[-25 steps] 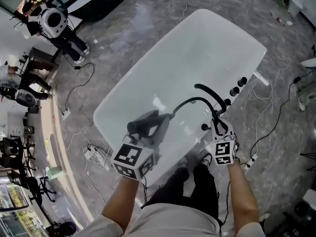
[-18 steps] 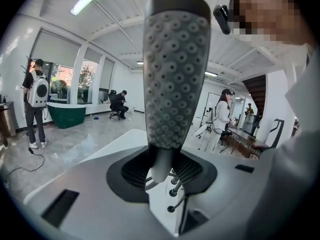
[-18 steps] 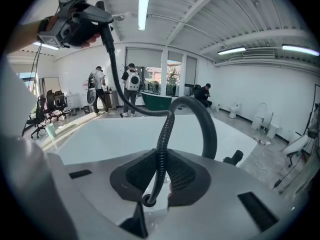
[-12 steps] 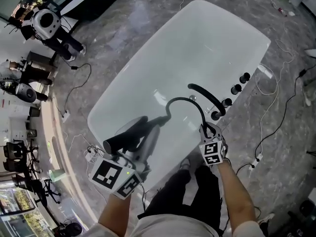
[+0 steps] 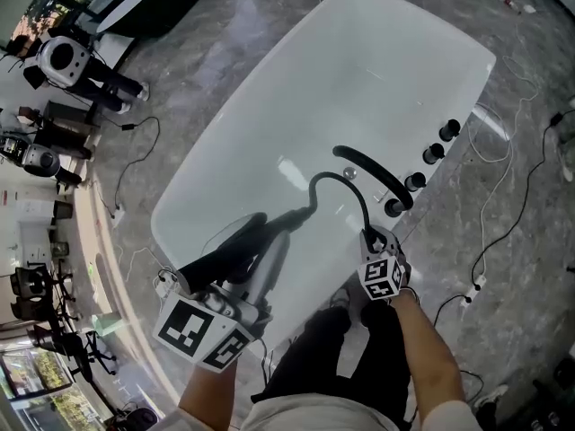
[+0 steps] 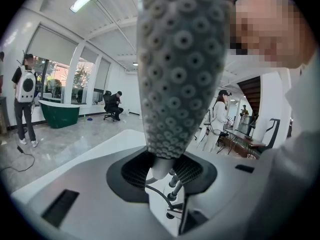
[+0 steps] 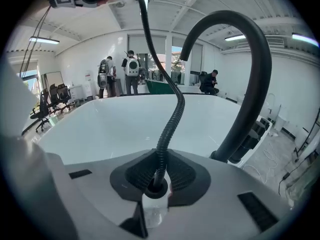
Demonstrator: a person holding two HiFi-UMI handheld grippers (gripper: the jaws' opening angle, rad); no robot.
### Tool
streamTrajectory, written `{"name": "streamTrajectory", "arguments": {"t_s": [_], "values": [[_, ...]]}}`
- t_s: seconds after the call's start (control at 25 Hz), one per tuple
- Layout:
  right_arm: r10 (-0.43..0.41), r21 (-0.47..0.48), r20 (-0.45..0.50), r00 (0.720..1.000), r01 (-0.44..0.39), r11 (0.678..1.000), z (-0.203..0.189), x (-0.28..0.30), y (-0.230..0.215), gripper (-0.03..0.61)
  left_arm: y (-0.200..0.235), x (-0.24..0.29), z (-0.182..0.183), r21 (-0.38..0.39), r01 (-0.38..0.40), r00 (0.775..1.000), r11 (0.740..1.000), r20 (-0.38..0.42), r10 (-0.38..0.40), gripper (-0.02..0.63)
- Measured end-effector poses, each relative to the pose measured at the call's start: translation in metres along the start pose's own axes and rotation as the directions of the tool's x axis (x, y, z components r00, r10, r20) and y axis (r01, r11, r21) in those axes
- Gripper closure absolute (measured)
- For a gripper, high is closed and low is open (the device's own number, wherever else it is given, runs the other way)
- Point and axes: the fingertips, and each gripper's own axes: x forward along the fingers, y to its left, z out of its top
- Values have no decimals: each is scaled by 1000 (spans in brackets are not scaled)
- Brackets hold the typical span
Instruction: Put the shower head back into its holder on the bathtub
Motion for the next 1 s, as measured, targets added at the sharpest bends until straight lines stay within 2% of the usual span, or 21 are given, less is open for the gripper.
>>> {"name": "streamTrajectory", "arguments": {"t_s": [0.36, 0.56, 0.68, 0.8, 1.0], "values": [[9, -1, -106, 994, -9, 1000, -37, 15, 7, 509, -13, 3, 2, 3, 33, 999, 999, -7, -33, 482], [44, 4, -174, 984, -44, 999, -53, 19, 13, 509, -21, 3, 2, 9, 52, 998, 999, -22, -52, 482], [43, 16, -197, 979, -40, 999, -56, 15, 10, 476, -27, 3, 3, 3, 68, 997, 998, -23, -68, 482], [35, 45, -189, 981, -27, 999, -53, -1, 6, 471, -34, 2, 1, -1, 92, 995, 996, -40, -92, 482], [-1, 156, -88, 996, 15, 988, -26, -58, -8, 472, -50, 10, -13, -4, 152, 987, 988, -57, -152, 482]]}}
